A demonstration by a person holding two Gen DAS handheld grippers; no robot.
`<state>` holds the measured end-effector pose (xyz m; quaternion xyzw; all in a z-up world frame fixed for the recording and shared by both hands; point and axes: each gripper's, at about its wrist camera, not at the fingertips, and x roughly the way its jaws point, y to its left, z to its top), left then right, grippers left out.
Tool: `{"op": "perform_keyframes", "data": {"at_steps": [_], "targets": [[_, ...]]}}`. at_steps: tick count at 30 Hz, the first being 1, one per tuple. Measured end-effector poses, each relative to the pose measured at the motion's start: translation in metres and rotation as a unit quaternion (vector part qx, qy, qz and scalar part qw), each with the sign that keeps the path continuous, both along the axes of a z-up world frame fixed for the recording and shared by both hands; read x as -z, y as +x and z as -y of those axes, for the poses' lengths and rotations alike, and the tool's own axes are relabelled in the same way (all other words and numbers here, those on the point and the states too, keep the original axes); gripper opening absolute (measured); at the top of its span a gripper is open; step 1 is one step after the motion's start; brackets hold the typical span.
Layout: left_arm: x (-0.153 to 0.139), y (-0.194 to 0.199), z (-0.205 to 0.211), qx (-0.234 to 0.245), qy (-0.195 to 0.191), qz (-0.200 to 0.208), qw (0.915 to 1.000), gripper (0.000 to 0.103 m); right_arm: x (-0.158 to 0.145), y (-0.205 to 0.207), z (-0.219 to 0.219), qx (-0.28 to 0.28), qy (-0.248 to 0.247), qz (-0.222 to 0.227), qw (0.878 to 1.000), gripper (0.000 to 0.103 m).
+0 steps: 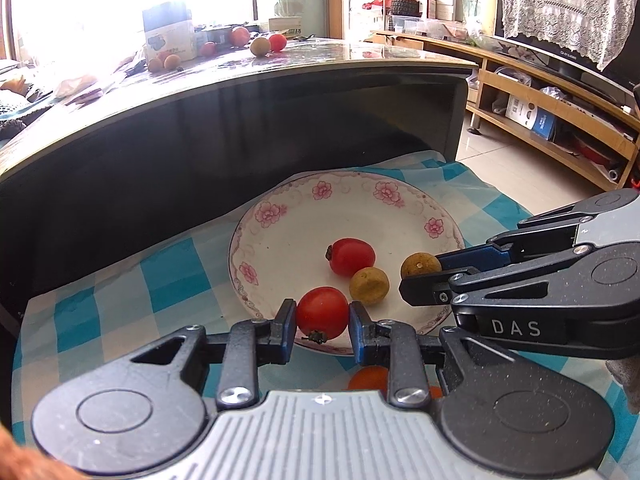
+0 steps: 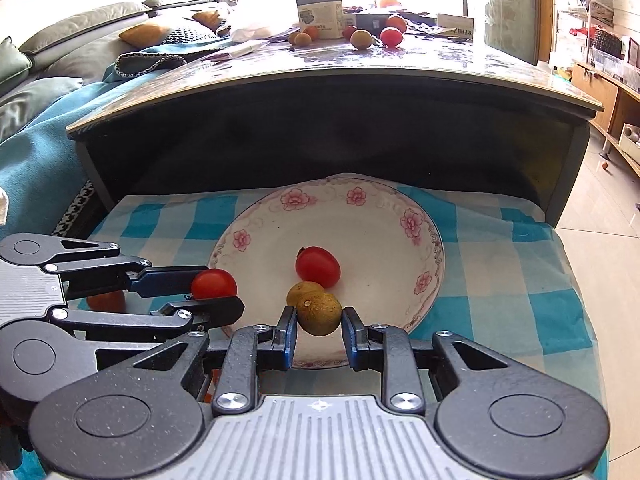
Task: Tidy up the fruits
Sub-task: 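Open both grippers to release the fruits into the bowl, then move both grippers back toward the oranges on the cloth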
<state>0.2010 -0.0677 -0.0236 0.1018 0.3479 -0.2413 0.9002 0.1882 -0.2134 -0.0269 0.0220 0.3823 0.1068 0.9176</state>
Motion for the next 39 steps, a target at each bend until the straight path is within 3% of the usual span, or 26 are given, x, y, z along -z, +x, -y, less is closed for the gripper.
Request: {"op": "perform_keyframes", "data": {"at_steps": [20,39], "targets": [[0.000,0.003,-0.002,-0.008,-0.007,0.005,0.9999,0.038,0.006,0.009,0.004,0.008,0.002,-0.003,1.000,0.021],[-0.029,-0.017,-0.017,-0.024,-0.012,0.022,0.9994,0.038,-0.010,-0.003,0.009,0.014,0.005,0.015,1.000,0.024]]}}
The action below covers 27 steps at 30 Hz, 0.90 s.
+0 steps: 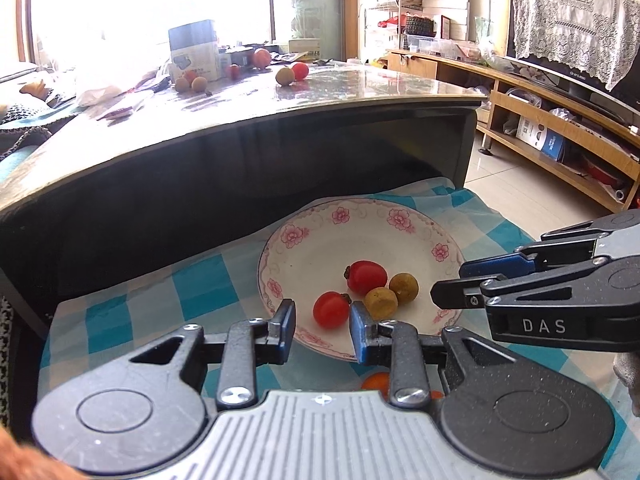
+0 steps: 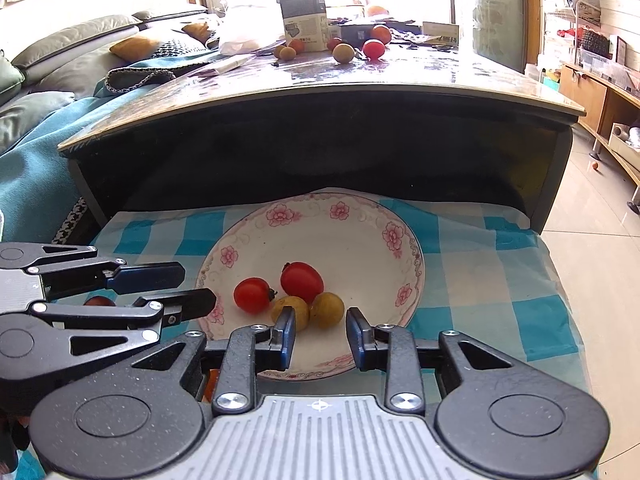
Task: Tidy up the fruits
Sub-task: 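Move both grippers back toward the oranges on the cloth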
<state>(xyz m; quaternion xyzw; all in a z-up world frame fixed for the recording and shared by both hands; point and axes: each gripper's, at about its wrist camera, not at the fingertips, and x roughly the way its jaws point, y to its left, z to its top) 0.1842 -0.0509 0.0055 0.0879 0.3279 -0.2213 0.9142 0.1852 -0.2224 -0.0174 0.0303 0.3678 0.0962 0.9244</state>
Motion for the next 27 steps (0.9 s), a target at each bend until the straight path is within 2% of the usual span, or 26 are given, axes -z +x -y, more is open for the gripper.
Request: {"op": "perform_keyframes", "data": {"at_steps": [7,15,20,23,27], "targets": [[-0.014,-0.030,-0.016,-0.003,0.001,-0.010,0.9999,0.039,-0.010,-0.021,-0.003,-0.007,0.002,-0.008,1.000,0.025],[-0.008,-0.069,-0.038,-0.001,0.001,-0.059,0.9982,0.040,-0.015,-0.050,-0.023,-0.042,-0.011,-0.034,0.998,0.025],[-0.002,-0.075,-0.035,0.011,0.014,-0.078,0.9968,0.042,-0.018,-0.065,-0.033,-0.067,-0.024,-0.059,0.996,0.030],[-0.003,-0.078,-0.037,0.020,0.002,-0.086,0.9961,0.042,-0.016,-0.073,-0.036,-0.072,-0.039,-0.071,0.994,0.030],[-0.004,-0.086,-0.040,0.031,0.003,-0.085,0.9959,0.042,-0.016,-0.083,-0.037,-0.072,-0.038,-0.076,0.994,0.030]]}}
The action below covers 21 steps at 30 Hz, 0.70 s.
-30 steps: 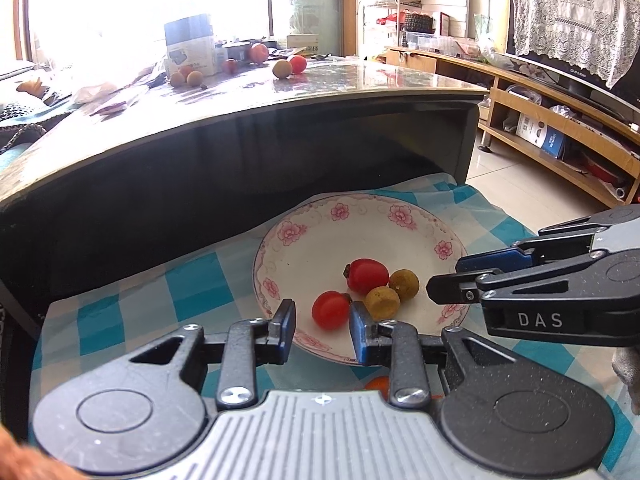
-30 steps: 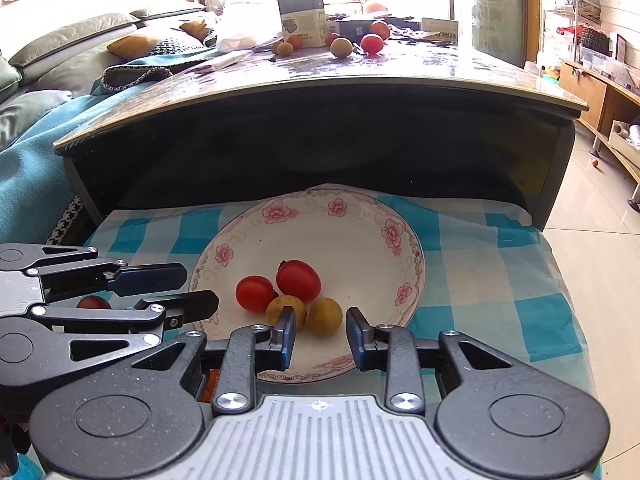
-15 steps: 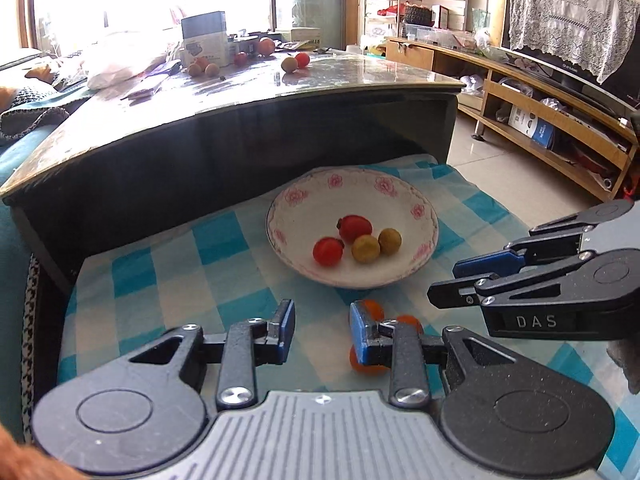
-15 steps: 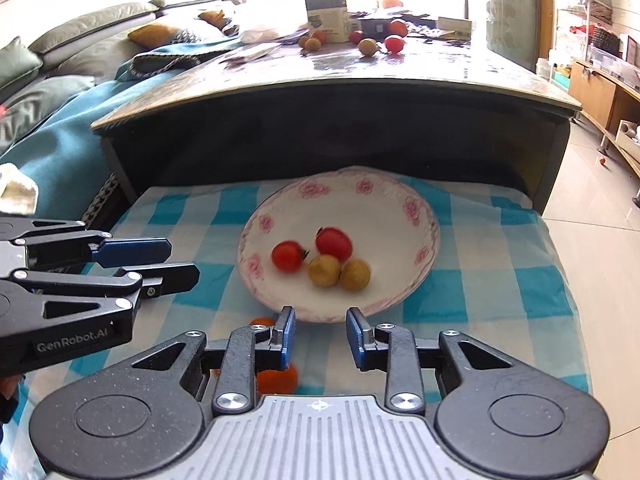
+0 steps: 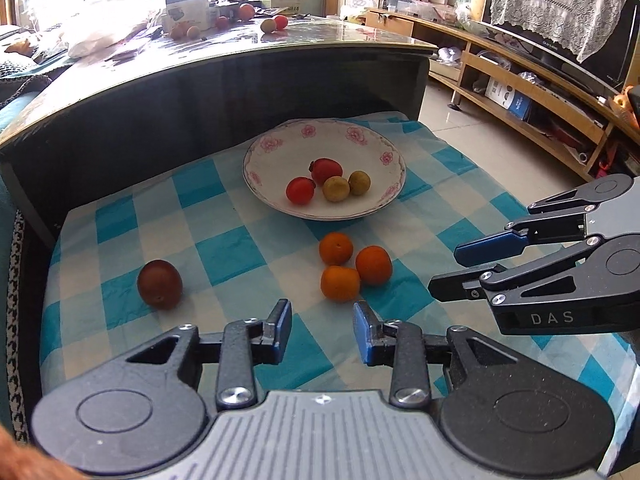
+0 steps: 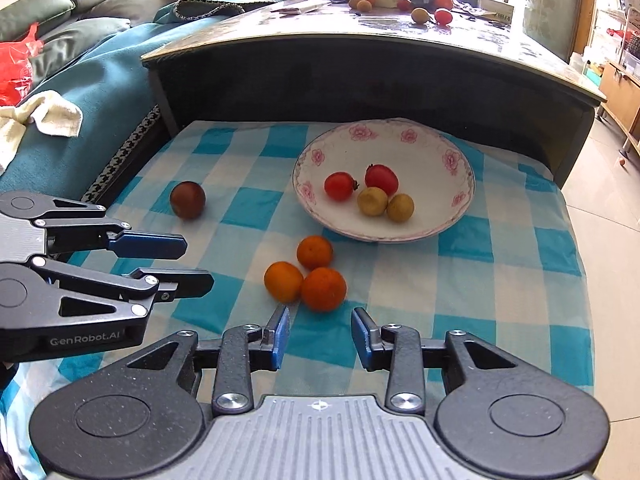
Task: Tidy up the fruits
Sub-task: 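Move both grippers back toward the oranges on the cloth, then grasp an orange with the right gripper while the left grasps another orange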
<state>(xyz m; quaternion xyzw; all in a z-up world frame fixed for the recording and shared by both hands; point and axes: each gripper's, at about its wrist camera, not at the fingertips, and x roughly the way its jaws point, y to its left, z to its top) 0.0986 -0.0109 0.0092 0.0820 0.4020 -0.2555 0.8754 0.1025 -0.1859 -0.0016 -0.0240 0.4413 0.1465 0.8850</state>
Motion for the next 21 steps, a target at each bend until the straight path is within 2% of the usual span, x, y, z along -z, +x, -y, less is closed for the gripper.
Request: {"op": "perform_keyframes", "data": {"at_steps": [10,16,21], "targets": [[0.005,0.001,0.003,0.016,0.006,0.003,0.9999,0.042,0.000,-0.011,-0.012,-0.013,-0.027,0.007,1.000,0.030],[0.015,0.011,0.002,0.017,-0.008,-0.009,0.9998,0.042,0.017,0.009,-0.010,-0.037,-0.009,0.014,0.999,0.030],[0.023,0.019,0.009,0.022,-0.010,-0.018,0.9996,0.042,0.035,0.022,-0.006,-0.045,0.007,0.001,0.999,0.031]]}}
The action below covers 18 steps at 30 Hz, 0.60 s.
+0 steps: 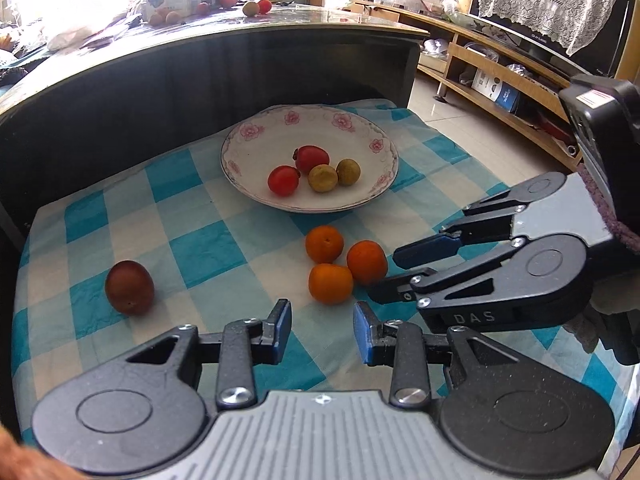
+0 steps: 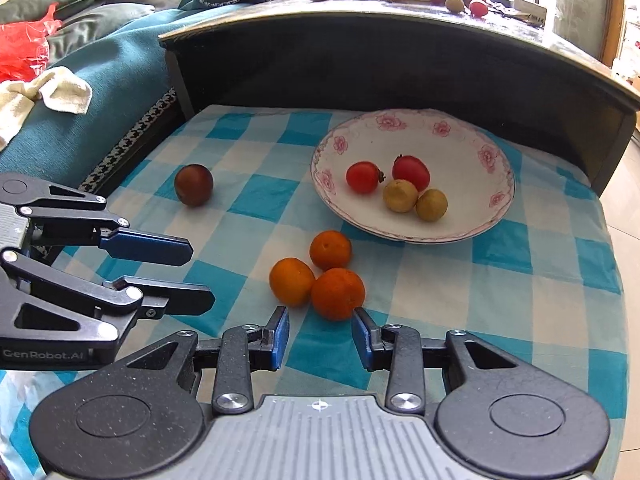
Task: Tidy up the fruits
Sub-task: 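Grasp an orange with the right gripper while the left grasps another orange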
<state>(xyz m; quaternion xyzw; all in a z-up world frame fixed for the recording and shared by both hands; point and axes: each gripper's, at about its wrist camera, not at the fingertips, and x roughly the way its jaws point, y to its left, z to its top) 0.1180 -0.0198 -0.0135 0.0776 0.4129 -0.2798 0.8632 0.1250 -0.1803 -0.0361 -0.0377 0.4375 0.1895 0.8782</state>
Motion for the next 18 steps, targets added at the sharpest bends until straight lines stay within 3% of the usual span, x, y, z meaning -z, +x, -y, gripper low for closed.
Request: {"op": "perform_keyframes", "data": {"at_steps": [8,14,18], "targets": [[0.011,0.006,0.006,0.013,0.008,-0.009,0.9998,0.043,0.013,0.023,0.001,0.000,0.003,-0.002,1.000,0.035],[0.019,0.012,0.010,0.016,0.009,-0.012,0.9998,0.043,0.013,0.029,0.011,0.010,0.038,-0.005,0.999,0.030],[0.019,0.015,0.016,0.020,0.017,0.007,0.9996,0.043,0.013,0.029,0.011,0.006,0.040,-0.009,0.999,0.027]]}}
